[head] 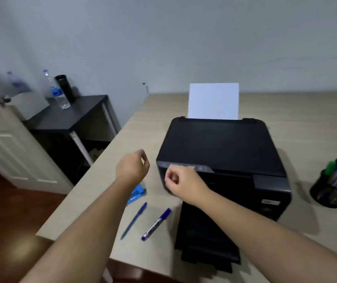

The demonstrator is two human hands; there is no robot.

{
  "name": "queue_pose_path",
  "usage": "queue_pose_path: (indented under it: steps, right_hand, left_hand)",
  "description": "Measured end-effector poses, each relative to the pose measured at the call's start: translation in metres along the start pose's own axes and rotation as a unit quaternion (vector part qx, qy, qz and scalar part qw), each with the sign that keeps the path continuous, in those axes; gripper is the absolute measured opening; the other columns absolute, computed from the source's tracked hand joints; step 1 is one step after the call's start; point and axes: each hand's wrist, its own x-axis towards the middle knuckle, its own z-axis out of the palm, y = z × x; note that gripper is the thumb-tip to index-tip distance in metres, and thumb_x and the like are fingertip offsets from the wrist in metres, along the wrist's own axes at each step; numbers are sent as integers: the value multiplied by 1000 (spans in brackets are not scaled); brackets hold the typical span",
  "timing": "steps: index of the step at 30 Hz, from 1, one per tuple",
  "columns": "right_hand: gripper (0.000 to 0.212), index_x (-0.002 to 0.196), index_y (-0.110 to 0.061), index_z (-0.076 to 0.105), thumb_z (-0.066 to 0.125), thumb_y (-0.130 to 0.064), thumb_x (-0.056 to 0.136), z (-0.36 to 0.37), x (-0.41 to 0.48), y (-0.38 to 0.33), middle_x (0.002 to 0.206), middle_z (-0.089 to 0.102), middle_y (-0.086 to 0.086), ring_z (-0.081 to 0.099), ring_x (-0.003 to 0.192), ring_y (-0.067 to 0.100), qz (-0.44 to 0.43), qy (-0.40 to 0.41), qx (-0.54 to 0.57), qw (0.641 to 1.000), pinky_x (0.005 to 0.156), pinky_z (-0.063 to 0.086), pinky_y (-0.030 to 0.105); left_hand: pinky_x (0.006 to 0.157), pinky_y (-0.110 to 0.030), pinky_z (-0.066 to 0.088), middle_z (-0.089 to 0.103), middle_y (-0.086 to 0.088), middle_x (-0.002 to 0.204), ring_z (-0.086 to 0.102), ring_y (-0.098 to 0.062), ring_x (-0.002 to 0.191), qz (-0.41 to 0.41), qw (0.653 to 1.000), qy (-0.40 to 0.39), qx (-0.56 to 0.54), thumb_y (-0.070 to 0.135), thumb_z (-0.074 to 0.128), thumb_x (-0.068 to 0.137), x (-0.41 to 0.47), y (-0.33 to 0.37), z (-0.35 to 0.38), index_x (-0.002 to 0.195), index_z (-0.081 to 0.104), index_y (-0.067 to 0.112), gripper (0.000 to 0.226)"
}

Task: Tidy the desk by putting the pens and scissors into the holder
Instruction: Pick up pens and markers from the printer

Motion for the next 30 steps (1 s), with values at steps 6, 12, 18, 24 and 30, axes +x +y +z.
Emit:
queue_pose_path:
  steps: [6, 12, 18, 24, 30]
  right_hand:
    - [35, 119, -23, 60, 50, -15, 85, 93, 3, 42, 123, 59, 3, 56, 113, 23, 84, -237, -195, 948, 95, 48, 34]
    - [23, 105, -17, 57, 45, -6, 89, 129, 0, 72, 117, 54, 8, 48, 111, 29, 44, -291, -365, 883, 87, 41, 35]
    - [19, 100, -16, 59, 53, -8, 84, 128, 7, 65, 112, 60, 9, 55, 102, 27, 52, -324, -331, 884, 83, 45, 34]
    - [15, 94, -16, 71, 71, -18, 79, 78, 39, 13, 94, 70, 8, 60, 82, 15, 57, -293, -167, 940, 73, 46, 21]
    - [13, 87, -7, 70, 74, -13, 77, -23, 63, -35, 69, 68, 2, 57, 58, 5, 66, -150, 24, 986, 57, 49, 19]
  left_hand:
    - [81, -31, 46, 62, -7, 120, 60, -26, 108, -62, 969, -231, 63, 36, 56, 85, -48, -94, 64, 116, 58, 18, 36]
    - [73, -34, 42, 57, -15, 112, 58, -31, 100, -88, 956, -271, 63, 14, 39, 93, -82, -121, 109, 102, 52, 7, 17]
    - [69, -31, 40, 61, -14, 103, 60, -30, 94, -122, 950, -286, 20, 23, 45, 91, -83, -122, 103, 93, 55, 9, 18]
    - [55, -26, 44, 58, -5, 74, 58, -23, 67, -75, 965, -215, -130, 16, 60, 81, -41, -126, 34, 78, 56, 14, 5]
    - [48, -26, 50, 68, -11, 72, 61, -18, 53, -9, 968, -87, -237, 13, 56, 81, 26, -69, -49, 81, 49, 20, 10]
